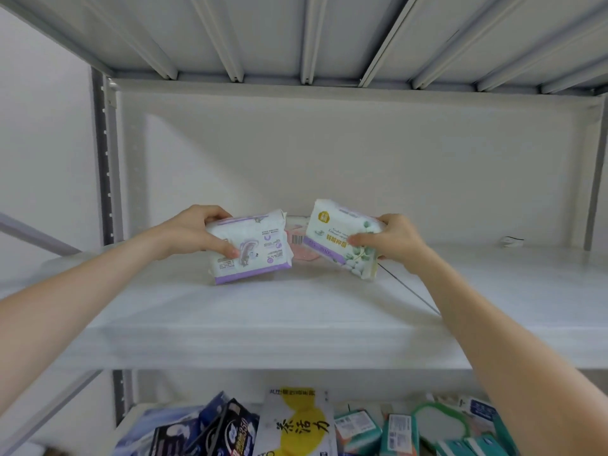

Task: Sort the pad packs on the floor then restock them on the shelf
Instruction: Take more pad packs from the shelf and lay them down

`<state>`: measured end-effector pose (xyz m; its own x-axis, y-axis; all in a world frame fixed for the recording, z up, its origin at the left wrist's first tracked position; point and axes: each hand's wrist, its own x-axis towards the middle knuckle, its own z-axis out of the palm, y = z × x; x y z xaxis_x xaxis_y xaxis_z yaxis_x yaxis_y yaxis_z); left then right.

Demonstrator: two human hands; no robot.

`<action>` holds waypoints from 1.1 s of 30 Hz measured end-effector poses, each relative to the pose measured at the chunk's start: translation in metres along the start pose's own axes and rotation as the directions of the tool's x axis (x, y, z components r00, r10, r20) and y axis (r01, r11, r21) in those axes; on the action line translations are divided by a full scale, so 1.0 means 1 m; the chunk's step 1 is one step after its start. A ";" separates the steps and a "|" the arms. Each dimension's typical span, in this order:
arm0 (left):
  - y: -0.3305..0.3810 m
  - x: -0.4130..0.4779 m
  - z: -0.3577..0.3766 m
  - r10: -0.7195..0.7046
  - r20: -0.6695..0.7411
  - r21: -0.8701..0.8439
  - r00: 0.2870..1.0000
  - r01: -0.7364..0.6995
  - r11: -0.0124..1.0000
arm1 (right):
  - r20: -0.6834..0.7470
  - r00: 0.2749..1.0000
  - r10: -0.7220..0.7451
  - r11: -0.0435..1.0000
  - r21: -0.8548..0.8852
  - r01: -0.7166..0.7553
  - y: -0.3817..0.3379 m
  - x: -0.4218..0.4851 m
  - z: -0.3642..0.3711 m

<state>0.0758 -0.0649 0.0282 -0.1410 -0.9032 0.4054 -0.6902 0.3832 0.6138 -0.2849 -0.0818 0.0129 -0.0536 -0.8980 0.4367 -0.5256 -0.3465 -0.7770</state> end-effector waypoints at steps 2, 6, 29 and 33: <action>0.015 -0.020 0.003 -0.006 -0.055 -0.017 0.998 0.005 1.000 | -0.053 0.999 0.001 0.999 0.054 0.002 0.002 -0.019 -0.012; 0.048 -0.065 0.016 -0.032 -0.194 -0.087 0.980 0.016 0.996 | -0.103 0.995 -0.004 0.985 0.171 0.022 0.006 -0.055 -0.044; 0.168 -0.311 0.056 -0.008 -0.061 -0.144 0.998 -0.001 0.990 | -0.128 0.992 -0.015 0.982 0.186 0.039 -0.007 -0.334 -0.161; 0.157 -0.371 0.081 -0.067 0.027 -0.098 0.997 0.070 0.993 | -0.103 0.994 0.032 0.989 0.148 -0.016 0.012 -0.397 -0.155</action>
<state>-0.0375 0.3151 -0.0811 -0.1130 -0.9318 0.3449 -0.6252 0.3365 0.7042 -0.4016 0.3127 -0.0990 -0.1574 -0.8759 0.4562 -0.3928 -0.3683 -0.8427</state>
